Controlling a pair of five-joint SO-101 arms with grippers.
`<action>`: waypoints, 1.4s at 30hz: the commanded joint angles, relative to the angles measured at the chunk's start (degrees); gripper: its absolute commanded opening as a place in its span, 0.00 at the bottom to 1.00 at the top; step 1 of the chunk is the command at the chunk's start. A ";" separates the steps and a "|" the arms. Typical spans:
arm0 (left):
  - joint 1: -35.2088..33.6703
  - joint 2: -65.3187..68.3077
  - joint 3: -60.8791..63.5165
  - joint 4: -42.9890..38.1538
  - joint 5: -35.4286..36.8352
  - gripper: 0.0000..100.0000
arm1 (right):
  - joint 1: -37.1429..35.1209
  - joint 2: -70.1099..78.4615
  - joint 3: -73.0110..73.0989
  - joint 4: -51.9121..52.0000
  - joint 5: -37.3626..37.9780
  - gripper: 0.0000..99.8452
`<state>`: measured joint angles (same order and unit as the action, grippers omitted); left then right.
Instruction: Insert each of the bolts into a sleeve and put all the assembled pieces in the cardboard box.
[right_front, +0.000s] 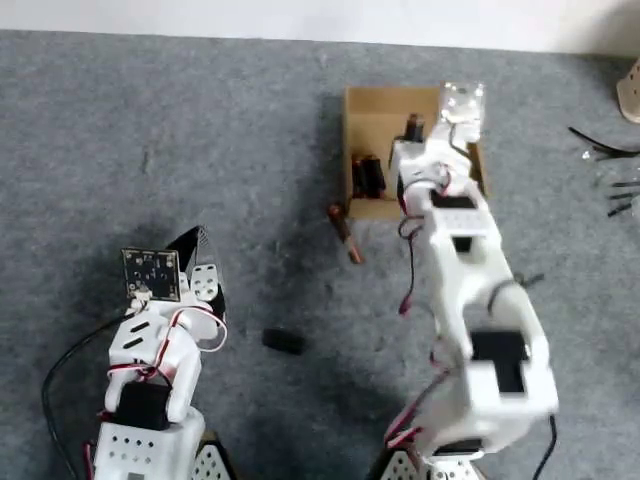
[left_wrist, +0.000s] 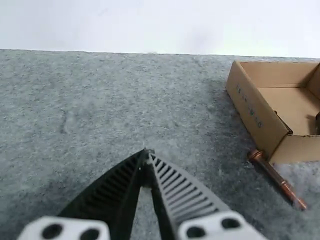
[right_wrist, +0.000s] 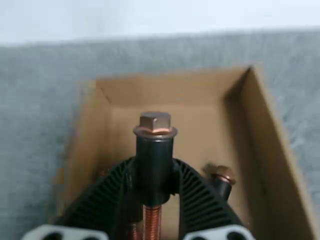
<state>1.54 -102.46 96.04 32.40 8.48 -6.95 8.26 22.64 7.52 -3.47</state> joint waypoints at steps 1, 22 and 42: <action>-0.48 0.04 1.10 -0.09 -0.35 0.01 | 1.19 8.75 -9.01 -1.89 -0.88 0.00; -0.57 0.04 1.10 -0.09 -0.35 0.01 | 0.92 14.90 -11.82 4.18 -0.53 0.10; -0.66 -0.13 1.10 -0.09 -0.35 0.01 | -3.82 -16.31 6.11 15.52 -0.44 0.26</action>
<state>1.54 -102.46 96.04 32.40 8.48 -7.74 0.88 23.69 22.73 -3.82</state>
